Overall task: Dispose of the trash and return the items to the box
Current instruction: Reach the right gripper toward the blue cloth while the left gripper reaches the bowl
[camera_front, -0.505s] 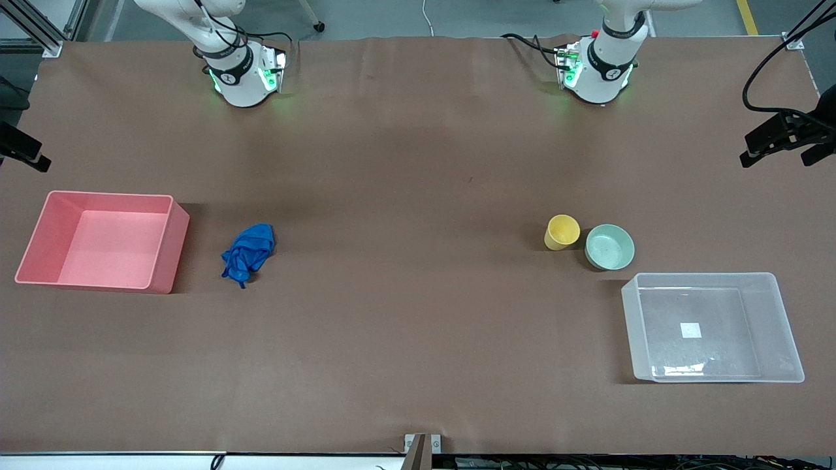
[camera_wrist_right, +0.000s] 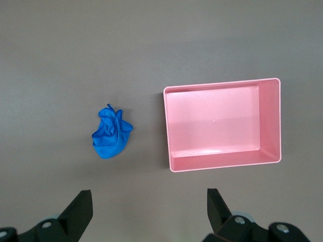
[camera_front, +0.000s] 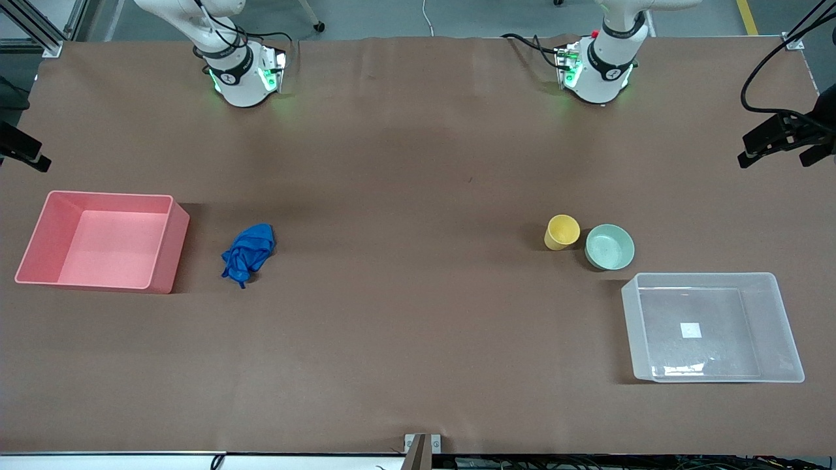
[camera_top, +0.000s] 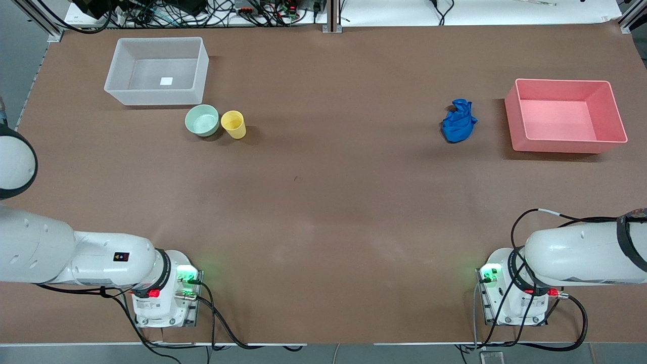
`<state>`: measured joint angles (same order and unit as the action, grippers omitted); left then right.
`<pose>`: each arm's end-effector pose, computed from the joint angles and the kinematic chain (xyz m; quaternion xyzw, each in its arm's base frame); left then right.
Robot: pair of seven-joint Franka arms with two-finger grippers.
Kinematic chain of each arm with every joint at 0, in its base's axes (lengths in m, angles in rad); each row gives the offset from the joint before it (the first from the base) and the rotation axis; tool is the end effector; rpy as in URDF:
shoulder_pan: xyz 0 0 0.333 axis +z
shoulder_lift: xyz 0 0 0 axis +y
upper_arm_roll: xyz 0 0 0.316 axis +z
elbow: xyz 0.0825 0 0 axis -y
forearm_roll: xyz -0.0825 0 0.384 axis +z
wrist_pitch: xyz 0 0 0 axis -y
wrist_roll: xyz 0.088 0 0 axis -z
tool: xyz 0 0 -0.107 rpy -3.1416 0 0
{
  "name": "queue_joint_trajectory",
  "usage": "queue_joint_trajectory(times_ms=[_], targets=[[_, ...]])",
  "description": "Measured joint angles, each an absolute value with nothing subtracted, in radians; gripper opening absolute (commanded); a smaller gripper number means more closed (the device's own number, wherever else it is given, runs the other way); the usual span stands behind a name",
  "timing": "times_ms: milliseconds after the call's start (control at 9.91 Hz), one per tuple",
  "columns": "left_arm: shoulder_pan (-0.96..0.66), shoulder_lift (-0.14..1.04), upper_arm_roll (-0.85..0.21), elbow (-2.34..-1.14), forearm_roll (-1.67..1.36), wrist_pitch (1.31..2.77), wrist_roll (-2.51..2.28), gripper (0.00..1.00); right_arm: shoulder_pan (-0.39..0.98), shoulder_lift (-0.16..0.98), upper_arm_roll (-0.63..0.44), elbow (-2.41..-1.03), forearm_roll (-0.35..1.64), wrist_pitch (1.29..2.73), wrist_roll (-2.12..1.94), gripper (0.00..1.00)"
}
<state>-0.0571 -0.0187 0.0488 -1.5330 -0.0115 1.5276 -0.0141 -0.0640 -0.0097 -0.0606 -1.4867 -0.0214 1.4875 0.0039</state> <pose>0.5447 -0.0055 0.6487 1.0000 0.0026 0.0066 0.0063 0.5386 -0.0701 0.6618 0.9978 -0.0651 0.0046 0.0107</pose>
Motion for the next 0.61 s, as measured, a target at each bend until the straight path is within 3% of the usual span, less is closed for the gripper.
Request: queue_joint_trajectory(times_ms=[303,606], targets=[[-0.060,0.006,0.048,-1.549,-0.011,1.570,-0.015,1.00,-0.064,-0.009,-0.061,-1.487,-0.021,1.486,0.004,1.00],[-0.060,0.023,0.047,-1.740,-0.011,1.774,-0.016,1.00,-0.003,0.013,-0.056,-1.522,-0.016,1.482,0.000,1.00]])
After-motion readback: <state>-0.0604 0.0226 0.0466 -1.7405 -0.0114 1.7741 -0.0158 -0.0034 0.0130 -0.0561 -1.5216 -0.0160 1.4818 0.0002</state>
